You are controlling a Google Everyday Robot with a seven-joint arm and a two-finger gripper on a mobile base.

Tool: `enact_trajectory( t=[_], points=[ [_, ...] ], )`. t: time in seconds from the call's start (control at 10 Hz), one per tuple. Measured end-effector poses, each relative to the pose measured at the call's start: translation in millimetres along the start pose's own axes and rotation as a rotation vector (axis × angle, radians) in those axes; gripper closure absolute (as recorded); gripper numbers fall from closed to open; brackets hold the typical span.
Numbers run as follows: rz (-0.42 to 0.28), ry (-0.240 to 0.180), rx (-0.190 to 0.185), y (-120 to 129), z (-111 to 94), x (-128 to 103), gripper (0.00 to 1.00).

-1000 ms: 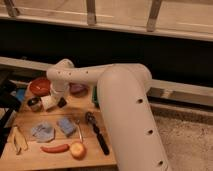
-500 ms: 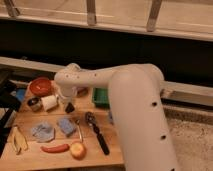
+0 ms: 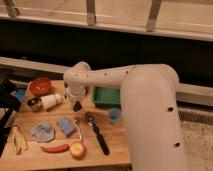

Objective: Wipe table surface with eraser

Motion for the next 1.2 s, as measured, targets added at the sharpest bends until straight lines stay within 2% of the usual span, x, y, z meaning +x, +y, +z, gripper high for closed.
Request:
enact_trajectory(
  t=[0.2,0.4,0.5,0.6,0.8,0.9,1.2],
  points=[
    [-0.048,-0.002,0.003,15.1,0.5,-23.2,1.0],
    [-0.106,0.005,-0.007,49.8,9.5,-48.7,1.0],
    [-0.108,0.015,-0.012,65.8,15.9,-55.8,1.0],
    [-0.099,0.025,-0.01,68.5,19.8,-58.4,1.0],
    [-0.073,0.042,-0.008,69.1,23.9,-54.6,1.0],
    [-0.051,0.054,0.0,62.5,23.3,-44.1,1.0],
    [-0.007,0.06,0.025,26.6,10.4,-5.7,1.0]
  ],
)
